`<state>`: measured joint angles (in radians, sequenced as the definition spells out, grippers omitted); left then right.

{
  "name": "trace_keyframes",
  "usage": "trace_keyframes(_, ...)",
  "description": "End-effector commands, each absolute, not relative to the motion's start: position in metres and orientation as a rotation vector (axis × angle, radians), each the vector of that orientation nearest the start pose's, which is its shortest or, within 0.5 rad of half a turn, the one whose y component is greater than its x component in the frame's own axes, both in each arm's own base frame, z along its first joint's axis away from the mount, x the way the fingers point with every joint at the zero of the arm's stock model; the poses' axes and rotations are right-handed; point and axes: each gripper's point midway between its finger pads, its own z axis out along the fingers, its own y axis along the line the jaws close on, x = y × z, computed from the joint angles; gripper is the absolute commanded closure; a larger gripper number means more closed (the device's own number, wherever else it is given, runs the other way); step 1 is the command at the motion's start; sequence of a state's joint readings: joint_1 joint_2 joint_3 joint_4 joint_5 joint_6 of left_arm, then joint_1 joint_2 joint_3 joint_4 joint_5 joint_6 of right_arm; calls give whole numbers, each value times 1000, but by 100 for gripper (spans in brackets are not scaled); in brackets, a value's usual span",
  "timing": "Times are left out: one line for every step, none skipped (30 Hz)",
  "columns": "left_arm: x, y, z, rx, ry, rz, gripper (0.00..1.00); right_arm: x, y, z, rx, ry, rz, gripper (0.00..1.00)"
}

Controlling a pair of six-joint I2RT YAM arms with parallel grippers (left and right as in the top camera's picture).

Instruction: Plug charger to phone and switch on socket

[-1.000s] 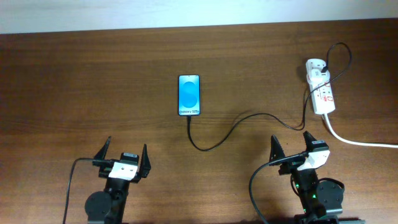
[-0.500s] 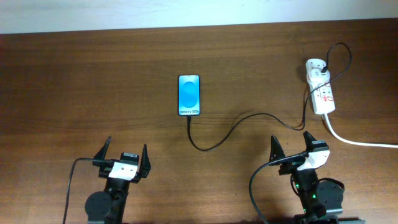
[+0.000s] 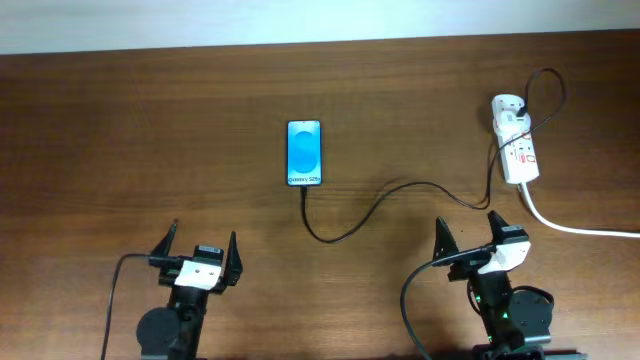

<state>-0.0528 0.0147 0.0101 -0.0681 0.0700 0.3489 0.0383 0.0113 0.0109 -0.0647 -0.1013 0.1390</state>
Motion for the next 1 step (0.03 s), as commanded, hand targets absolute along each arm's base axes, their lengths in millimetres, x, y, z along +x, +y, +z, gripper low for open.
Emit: trace_keyframes(245, -22, 158, 372, 1604, 179, 1, 244, 28, 158, 10, 1644, 226, 2)
